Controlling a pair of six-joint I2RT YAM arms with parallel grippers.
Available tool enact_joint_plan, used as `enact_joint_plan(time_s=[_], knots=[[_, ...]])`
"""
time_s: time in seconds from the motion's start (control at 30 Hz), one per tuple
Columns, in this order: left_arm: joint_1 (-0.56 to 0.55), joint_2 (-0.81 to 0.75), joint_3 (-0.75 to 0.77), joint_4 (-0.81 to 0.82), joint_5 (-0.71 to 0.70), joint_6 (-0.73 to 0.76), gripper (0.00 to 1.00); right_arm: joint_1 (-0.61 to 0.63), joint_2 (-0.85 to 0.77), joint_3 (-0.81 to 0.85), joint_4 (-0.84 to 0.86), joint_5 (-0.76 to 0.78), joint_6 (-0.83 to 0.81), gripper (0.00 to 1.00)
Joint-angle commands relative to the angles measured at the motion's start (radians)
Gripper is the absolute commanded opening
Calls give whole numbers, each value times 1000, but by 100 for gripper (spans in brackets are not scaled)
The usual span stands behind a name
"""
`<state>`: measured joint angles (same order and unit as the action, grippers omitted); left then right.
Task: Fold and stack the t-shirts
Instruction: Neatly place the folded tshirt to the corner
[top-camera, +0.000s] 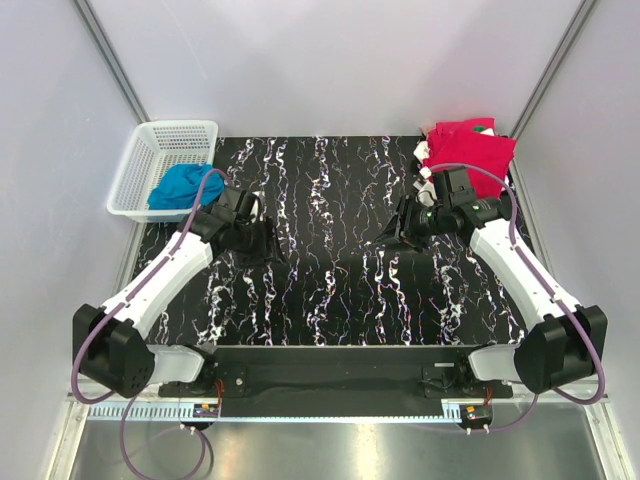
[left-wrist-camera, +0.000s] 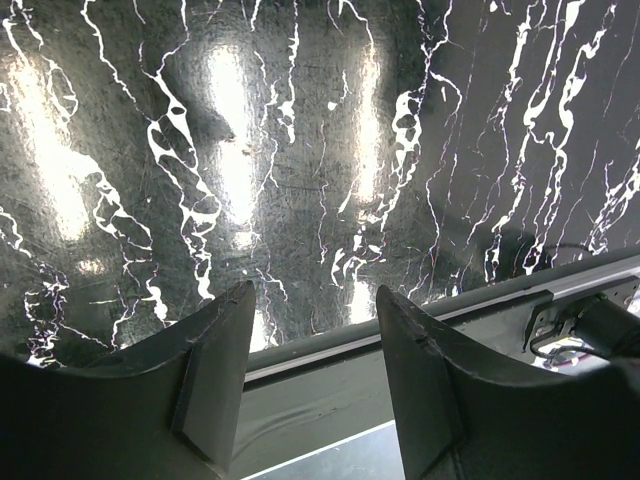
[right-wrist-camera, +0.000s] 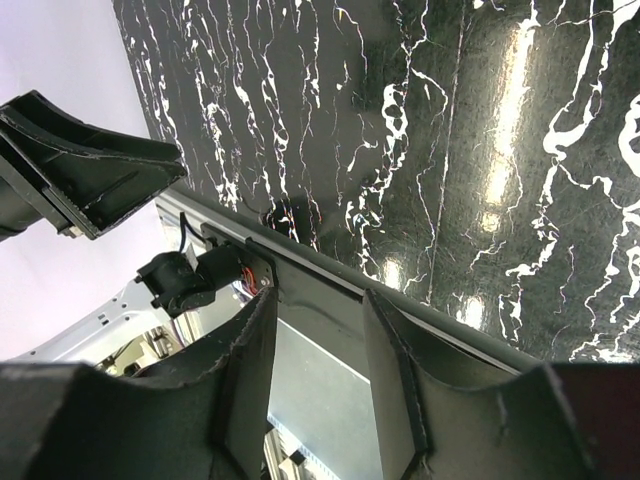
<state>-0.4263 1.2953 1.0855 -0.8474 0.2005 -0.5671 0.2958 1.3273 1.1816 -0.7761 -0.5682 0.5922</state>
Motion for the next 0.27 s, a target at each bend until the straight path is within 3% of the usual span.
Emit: enact_joint_plan(time_s=[0.0, 0.1, 0.17, 0.2, 0.23], knots=[[-5, -7, 25, -13, -45, -16, 57, 12, 12, 44, 29, 1, 8, 48], [-5, -1, 40, -19, -55, -23, 57, 19, 29, 59, 23, 1, 0, 49], [-5, 1, 39, -18, -58, -28, 58, 22, 21, 61, 32, 17, -5, 39], [-5, 2, 39, -18, -61, -28, 58, 23, 21, 64, 32, 31, -8, 39], [-5, 2, 39, -18, -62, -30, 58, 25, 21, 67, 32, 33, -15, 46]])
